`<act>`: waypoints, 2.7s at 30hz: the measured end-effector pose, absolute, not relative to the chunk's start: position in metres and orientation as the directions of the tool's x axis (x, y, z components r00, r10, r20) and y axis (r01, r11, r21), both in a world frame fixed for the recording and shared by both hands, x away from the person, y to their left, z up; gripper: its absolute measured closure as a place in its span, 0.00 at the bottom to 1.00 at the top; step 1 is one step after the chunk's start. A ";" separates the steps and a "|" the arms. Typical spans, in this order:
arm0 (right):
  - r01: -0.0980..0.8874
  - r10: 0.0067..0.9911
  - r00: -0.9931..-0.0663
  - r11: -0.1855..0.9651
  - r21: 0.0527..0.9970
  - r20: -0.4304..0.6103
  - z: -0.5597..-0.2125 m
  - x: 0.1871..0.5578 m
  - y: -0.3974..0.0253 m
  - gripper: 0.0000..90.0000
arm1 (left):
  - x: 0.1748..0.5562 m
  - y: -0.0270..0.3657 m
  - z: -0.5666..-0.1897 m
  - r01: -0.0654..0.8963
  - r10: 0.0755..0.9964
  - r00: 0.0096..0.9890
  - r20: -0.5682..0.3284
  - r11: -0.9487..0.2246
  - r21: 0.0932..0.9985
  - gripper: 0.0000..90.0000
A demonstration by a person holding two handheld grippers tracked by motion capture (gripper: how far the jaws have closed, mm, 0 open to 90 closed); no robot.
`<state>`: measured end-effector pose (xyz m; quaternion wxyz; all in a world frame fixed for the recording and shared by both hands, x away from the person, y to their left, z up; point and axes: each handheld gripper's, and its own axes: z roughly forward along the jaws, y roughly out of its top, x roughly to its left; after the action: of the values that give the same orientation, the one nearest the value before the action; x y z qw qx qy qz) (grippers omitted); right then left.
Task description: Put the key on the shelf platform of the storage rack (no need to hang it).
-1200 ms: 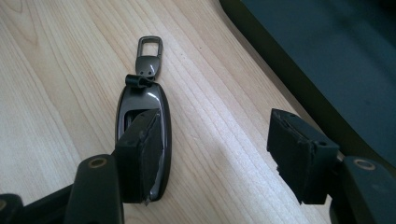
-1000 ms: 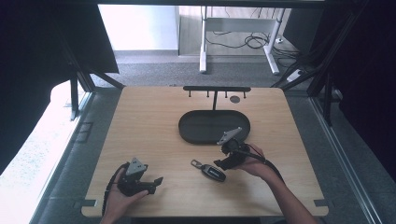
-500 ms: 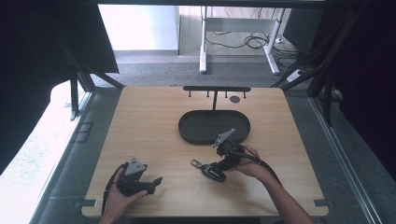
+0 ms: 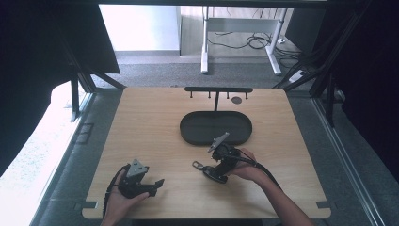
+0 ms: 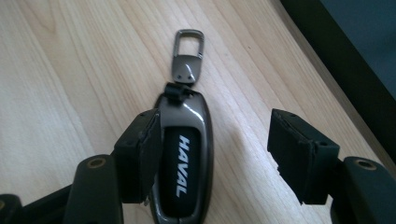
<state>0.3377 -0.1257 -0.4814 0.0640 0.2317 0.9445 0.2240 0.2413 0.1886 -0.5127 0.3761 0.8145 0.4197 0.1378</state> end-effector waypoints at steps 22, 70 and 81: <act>0.392 0.428 -0.903 0.853 0.345 -0.031 -0.501 0.333 -0.108 0.43 | 0.242 0.190 -0.513 0.580 0.787 0.611 -0.089 -0.369 0.726 0.24; 0.415 0.438 -0.899 0.848 0.330 0.003 -0.491 0.336 -0.116 0.55 | 0.242 0.190 -0.513 0.583 0.789 0.608 -0.086 -0.371 0.723 0.24; 0.417 0.444 -0.896 0.833 0.364 0.010 -0.478 0.336 -0.121 0.55 | 0.242 0.189 -0.513 0.583 0.789 0.608 -0.089 -0.369 0.724 0.24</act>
<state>0.3361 -0.1205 -0.4782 0.0375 0.2251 0.9566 0.1813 0.2419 0.1894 -0.5132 0.3726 0.8157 0.4206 0.1377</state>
